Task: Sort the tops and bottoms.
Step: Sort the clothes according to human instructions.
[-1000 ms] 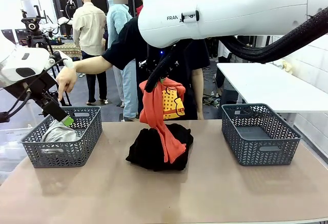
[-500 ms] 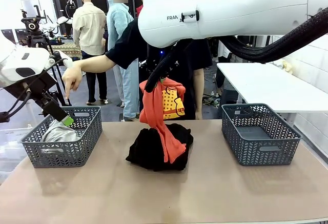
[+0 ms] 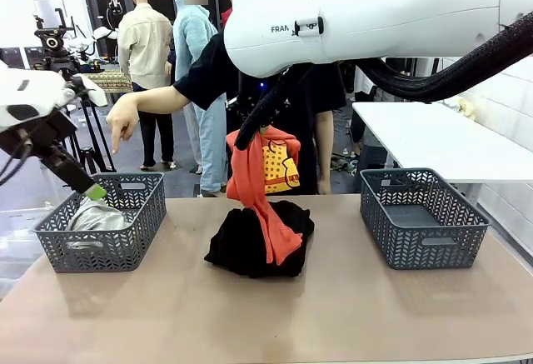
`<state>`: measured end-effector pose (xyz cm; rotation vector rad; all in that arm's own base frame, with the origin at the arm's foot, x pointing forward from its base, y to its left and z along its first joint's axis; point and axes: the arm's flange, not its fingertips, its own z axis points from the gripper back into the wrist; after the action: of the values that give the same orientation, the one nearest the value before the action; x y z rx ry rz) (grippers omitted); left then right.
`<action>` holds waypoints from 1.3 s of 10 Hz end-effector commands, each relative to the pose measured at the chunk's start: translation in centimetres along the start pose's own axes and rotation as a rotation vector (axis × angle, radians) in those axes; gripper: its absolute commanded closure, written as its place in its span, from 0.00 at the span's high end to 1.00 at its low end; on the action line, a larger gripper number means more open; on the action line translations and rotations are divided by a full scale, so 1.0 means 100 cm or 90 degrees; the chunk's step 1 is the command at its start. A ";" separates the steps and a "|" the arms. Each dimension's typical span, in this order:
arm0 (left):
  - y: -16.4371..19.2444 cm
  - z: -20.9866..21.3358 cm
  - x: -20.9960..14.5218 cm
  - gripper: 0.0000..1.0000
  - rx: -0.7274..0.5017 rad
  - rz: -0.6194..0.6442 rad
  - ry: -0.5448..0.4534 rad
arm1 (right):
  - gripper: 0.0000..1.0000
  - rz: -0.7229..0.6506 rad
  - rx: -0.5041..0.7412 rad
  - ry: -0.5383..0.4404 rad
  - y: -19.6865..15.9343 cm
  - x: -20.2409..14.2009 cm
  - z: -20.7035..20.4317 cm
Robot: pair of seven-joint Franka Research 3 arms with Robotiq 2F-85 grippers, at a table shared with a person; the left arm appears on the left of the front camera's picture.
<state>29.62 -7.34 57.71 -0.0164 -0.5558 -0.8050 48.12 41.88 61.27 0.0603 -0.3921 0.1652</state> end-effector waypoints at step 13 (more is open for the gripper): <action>0.026 0.061 -0.051 0.98 0.043 0.064 -0.042 | 0.00 0.073 0.243 -0.192 0.138 0.053 0.017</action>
<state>25.68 -0.59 61.09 -0.0110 -0.6417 -0.6885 50.56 56.79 65.02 0.4618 -0.6557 0.3361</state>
